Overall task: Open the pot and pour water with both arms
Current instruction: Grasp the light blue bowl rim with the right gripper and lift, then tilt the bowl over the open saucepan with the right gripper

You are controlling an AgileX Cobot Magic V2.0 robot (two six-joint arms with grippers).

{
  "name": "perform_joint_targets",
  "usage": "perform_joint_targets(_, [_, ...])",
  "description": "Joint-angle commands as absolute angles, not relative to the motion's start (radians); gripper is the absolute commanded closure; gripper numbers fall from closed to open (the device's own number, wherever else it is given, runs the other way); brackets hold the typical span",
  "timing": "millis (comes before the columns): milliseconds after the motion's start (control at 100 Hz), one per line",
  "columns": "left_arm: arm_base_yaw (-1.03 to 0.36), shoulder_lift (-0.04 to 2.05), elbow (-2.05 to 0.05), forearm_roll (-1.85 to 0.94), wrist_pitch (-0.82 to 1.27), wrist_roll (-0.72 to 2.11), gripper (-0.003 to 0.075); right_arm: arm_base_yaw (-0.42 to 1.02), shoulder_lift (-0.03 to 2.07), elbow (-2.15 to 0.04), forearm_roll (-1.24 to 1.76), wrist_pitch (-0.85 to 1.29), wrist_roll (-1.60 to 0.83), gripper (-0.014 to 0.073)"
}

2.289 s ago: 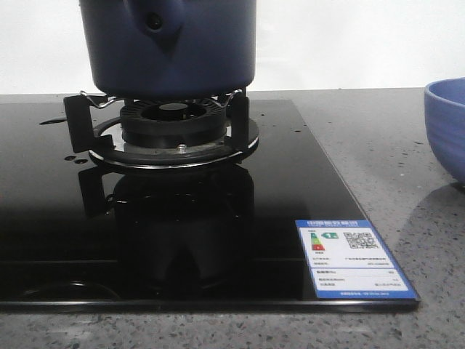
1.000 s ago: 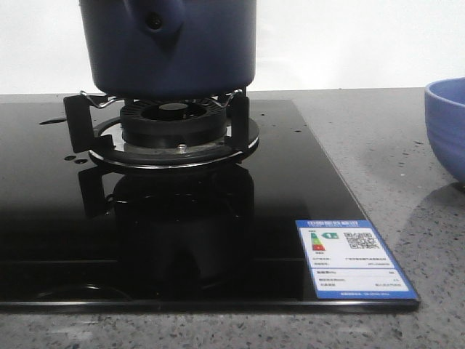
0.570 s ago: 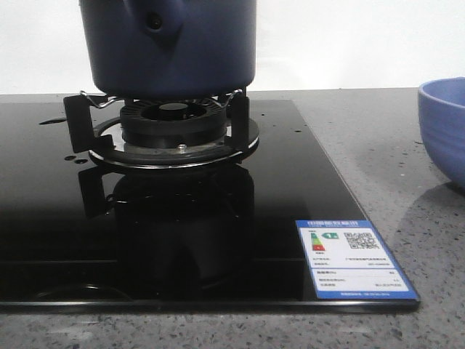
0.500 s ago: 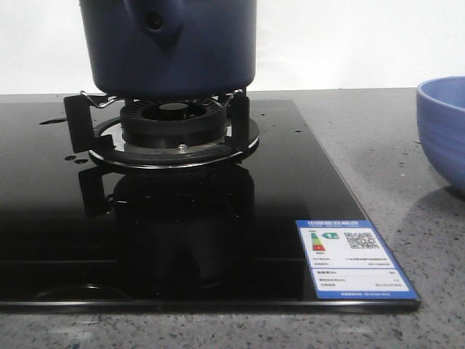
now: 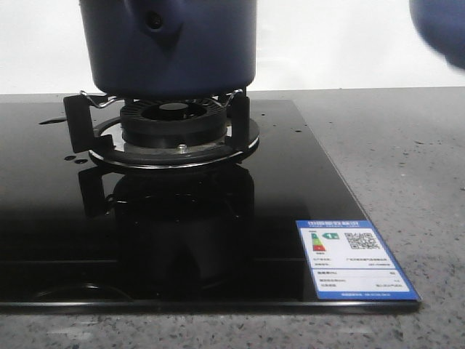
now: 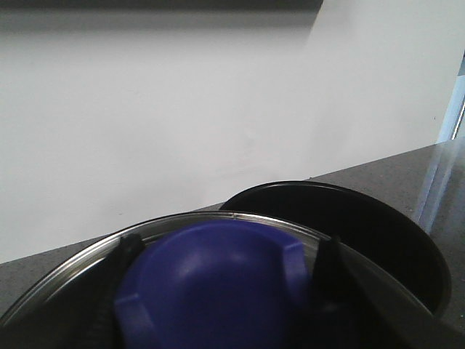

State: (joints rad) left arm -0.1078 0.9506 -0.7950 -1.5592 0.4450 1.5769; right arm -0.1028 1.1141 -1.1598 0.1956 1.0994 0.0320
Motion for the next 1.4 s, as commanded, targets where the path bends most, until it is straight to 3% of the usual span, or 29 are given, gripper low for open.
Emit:
perform_joint_targets(0, [-0.115, 0.93, -0.828, -1.614, 0.452, 1.567, 0.0405, -0.07, 1.138, -1.305, 0.23, 1.116, 0.019, 0.0653])
perform_joint_targets(470, [-0.115, 0.93, -0.828, -1.614, 0.451, 1.567, 0.0405, 0.217, 1.515, -1.889, 0.223, 1.243, 0.019, 0.0653])
perform_joint_targets(710, [-0.115, 0.93, -0.828, -1.614, 0.451, 1.567, 0.0405, 0.334, 1.685, -2.177, 0.071, 1.231, 0.019, 0.0653])
perform_joint_targets(1010, [-0.115, 0.93, -0.828, -1.614, 0.451, 1.567, 0.0405, 0.433, 1.754, -2.212, -0.102, 1.081, 0.019, 0.0653])
perform_joint_targets(1389, [-0.115, 0.93, -0.828, -1.614, 0.451, 1.567, 0.0405, 0.592, 1.816, -2.212, -0.533, 0.988, 0.091, 0.065])
